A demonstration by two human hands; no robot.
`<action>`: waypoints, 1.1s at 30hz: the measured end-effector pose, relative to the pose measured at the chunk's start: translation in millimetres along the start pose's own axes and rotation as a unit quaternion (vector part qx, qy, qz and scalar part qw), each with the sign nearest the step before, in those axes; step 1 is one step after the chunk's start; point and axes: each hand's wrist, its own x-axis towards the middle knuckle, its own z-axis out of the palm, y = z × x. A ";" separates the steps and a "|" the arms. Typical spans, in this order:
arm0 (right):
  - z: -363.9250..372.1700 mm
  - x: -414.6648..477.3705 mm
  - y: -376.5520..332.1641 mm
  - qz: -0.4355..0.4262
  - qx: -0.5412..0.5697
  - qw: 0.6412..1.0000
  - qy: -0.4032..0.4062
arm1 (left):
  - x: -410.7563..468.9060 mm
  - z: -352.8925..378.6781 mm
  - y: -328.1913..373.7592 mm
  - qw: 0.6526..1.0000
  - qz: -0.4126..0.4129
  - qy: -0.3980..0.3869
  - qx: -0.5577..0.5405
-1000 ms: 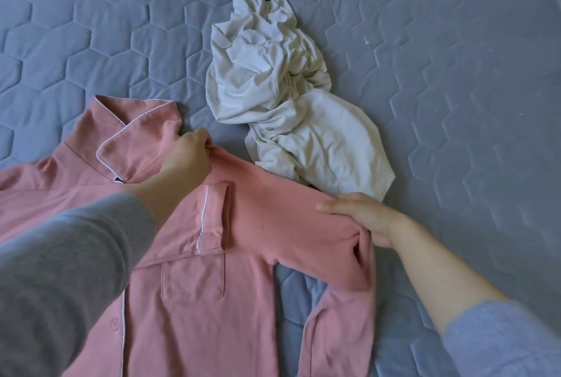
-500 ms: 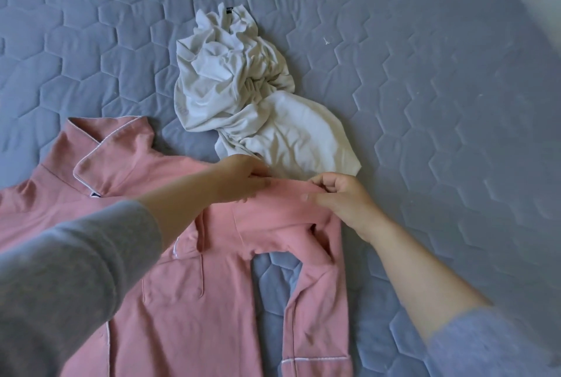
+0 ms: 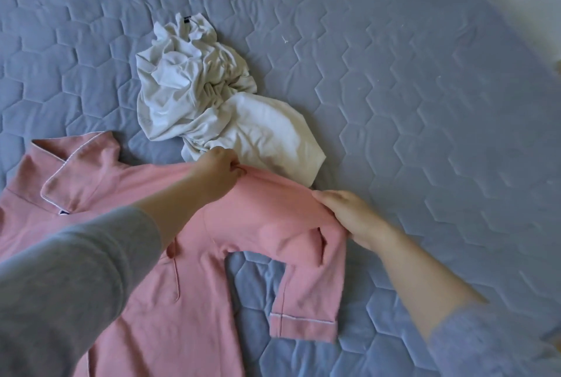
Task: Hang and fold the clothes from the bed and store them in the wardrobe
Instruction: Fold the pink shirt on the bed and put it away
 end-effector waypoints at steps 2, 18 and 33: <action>-7.7 -3.5 -3.3 -0.009 -0.023 1.000 -0.005 | 1.9 6.1 3.5 0.999 -0.019 0.030 -0.001; -130.3 -4.4 -38.3 -0.133 -0.467 0.837 0.251 | 13.8 14.8 38.1 0.997 -0.039 -0.030 0.053; -139.8 -17.6 111.9 -0.170 -0.349 0.903 0.185 | 46.3 106.4 150.2 0.975 0.138 -0.113 0.131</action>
